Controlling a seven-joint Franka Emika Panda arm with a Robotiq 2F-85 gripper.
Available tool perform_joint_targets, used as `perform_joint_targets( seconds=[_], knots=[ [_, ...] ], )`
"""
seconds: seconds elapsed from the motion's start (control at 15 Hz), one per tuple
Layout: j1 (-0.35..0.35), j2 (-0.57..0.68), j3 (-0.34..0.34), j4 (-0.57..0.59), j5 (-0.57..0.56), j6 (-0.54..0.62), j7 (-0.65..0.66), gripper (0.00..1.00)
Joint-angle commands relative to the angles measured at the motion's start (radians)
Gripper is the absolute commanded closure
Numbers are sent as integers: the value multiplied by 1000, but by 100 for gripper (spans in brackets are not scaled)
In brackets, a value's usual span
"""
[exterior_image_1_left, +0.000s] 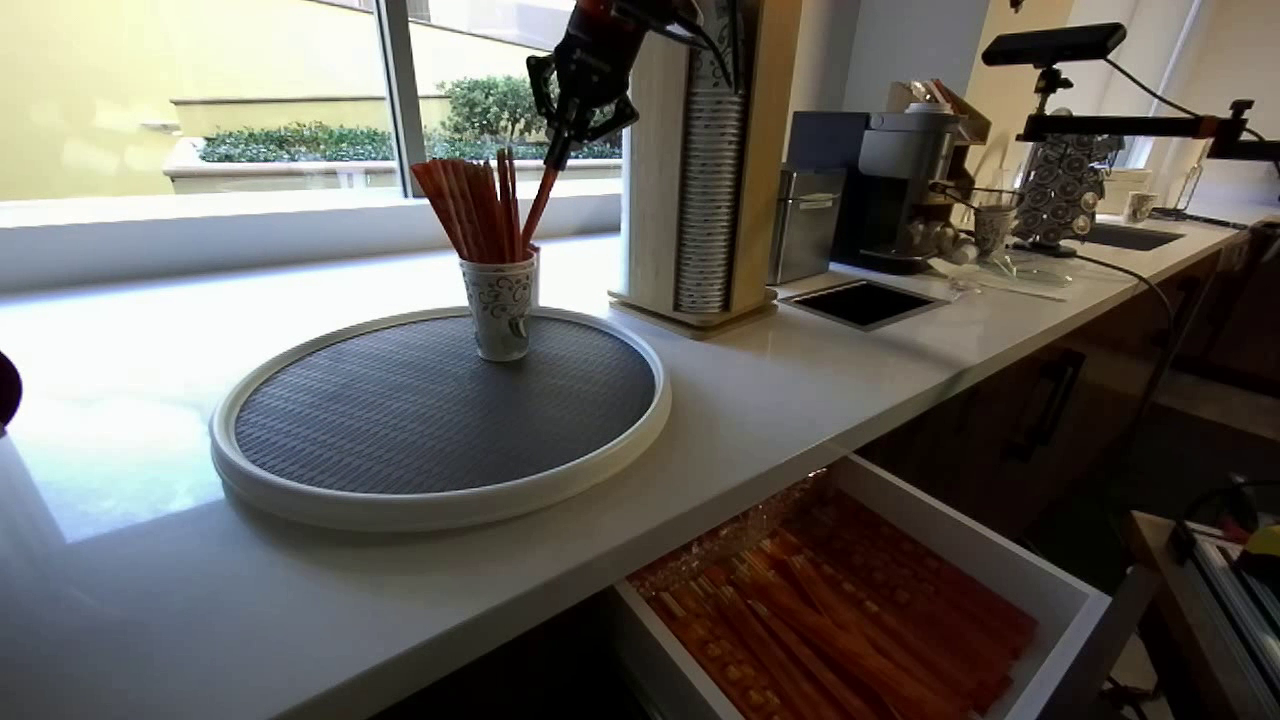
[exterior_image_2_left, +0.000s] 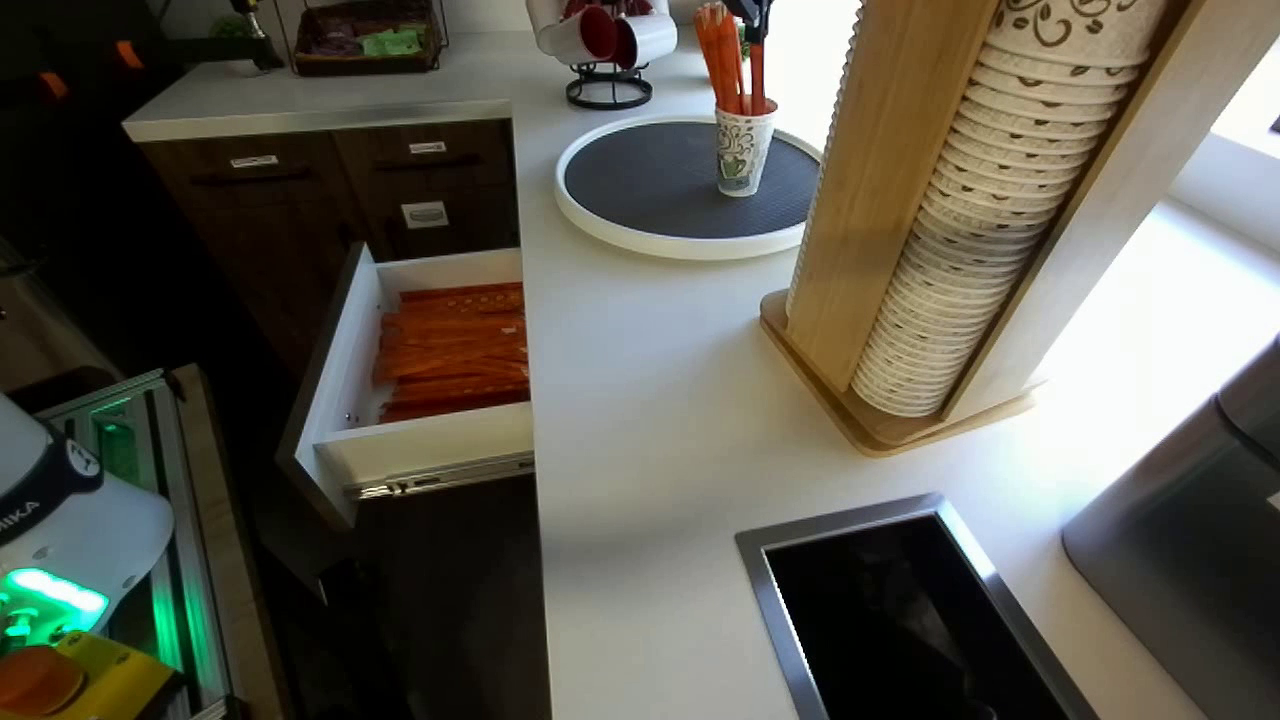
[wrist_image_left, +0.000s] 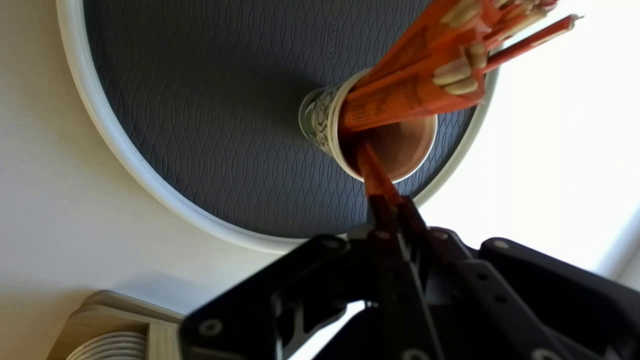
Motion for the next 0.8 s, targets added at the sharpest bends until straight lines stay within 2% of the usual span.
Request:
perform_joint_targets(
  seconds=[0.0,0.73],
  knots=[
    [-6,12,4,23,21,-15,11,98],
    [-5,23,7,65,23,-43,20,98]
  ],
)
